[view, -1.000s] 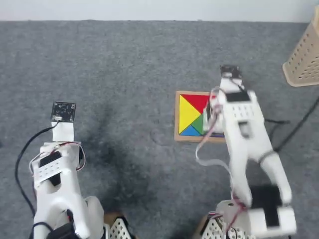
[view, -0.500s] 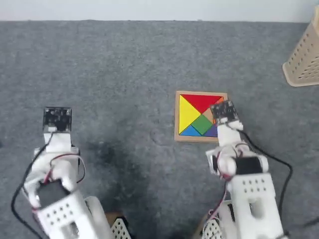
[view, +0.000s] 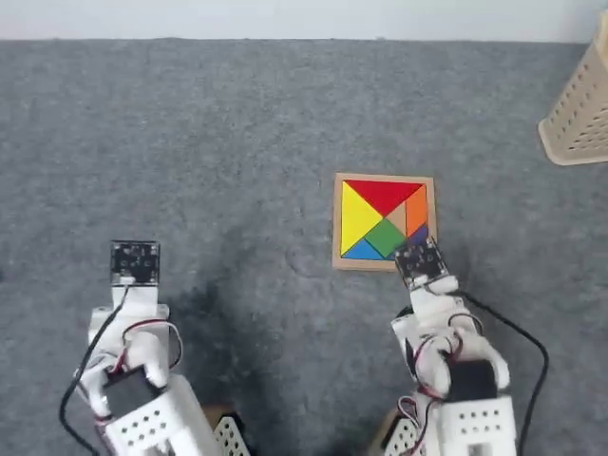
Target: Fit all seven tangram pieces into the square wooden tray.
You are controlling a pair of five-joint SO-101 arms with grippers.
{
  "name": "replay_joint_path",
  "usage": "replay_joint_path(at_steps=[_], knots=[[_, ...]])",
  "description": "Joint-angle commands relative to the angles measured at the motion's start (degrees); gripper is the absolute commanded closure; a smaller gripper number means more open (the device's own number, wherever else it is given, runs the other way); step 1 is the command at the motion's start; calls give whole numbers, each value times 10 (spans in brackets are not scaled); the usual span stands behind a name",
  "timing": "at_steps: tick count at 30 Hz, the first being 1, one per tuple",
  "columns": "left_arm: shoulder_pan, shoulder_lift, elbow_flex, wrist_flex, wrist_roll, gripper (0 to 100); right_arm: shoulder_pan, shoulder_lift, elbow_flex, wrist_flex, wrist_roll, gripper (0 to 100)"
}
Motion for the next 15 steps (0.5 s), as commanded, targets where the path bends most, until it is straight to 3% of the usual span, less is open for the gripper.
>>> replay_joint_path(at_steps=[1, 8, 15], knots=[[-7, 1, 5, 0, 4, 892, 15, -74, 46, 6, 8, 991], [-55, 1, 5, 4, 4, 893, 19, -33, 46, 10, 8, 990], [-57, 2, 5, 4, 5, 893, 19, -33, 46, 10, 8, 991]])
